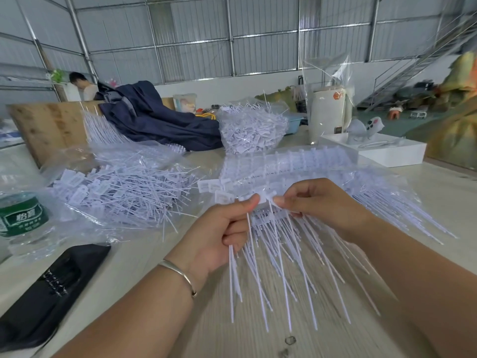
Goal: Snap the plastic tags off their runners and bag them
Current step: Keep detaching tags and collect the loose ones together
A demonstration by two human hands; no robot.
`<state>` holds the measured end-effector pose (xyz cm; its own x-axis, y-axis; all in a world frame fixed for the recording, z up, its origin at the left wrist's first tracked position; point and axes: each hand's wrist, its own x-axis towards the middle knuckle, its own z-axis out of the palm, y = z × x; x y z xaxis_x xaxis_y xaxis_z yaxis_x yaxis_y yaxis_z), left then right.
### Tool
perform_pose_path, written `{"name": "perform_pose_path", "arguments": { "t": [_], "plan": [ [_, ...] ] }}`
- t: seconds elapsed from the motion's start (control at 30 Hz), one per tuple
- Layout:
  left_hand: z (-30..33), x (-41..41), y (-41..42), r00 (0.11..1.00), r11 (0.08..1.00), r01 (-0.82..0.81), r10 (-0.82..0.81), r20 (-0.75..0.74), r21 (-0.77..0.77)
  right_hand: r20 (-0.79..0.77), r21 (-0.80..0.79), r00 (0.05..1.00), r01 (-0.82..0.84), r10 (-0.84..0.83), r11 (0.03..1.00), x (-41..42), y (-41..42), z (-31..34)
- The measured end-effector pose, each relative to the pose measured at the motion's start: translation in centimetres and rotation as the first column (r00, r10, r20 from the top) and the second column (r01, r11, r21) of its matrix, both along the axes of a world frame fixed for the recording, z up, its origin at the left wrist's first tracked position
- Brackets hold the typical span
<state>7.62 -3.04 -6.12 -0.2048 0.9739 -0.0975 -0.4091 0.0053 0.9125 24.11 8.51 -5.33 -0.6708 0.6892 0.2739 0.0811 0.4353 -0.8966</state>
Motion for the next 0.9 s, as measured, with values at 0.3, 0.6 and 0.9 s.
{"name": "perform_pose_path", "arguments": {
  "t": [0.3,0.6,0.9],
  "plan": [
    [0.0,1.5,-0.2,0.962,0.967,0.241,-0.250,0.111,0.085,-0.136,-0.138,0.956,-0.280,0.262,0.950,-0.9,-1.5,0.2],
    [0.4,0.2,0.0,0.996,0.989,0.066,-0.072,0.047,0.134,-0.222,-0.176,0.967,-0.165,0.124,0.971,-1.3,-1.5,0.3],
    [-0.7,0.5,0.4,0.683,0.933,-0.347,0.320,-0.657,0.094,-0.017,0.231,0.973,0.229,-0.232,0.946,-1.4,-1.5,0.0]
  ]
}}
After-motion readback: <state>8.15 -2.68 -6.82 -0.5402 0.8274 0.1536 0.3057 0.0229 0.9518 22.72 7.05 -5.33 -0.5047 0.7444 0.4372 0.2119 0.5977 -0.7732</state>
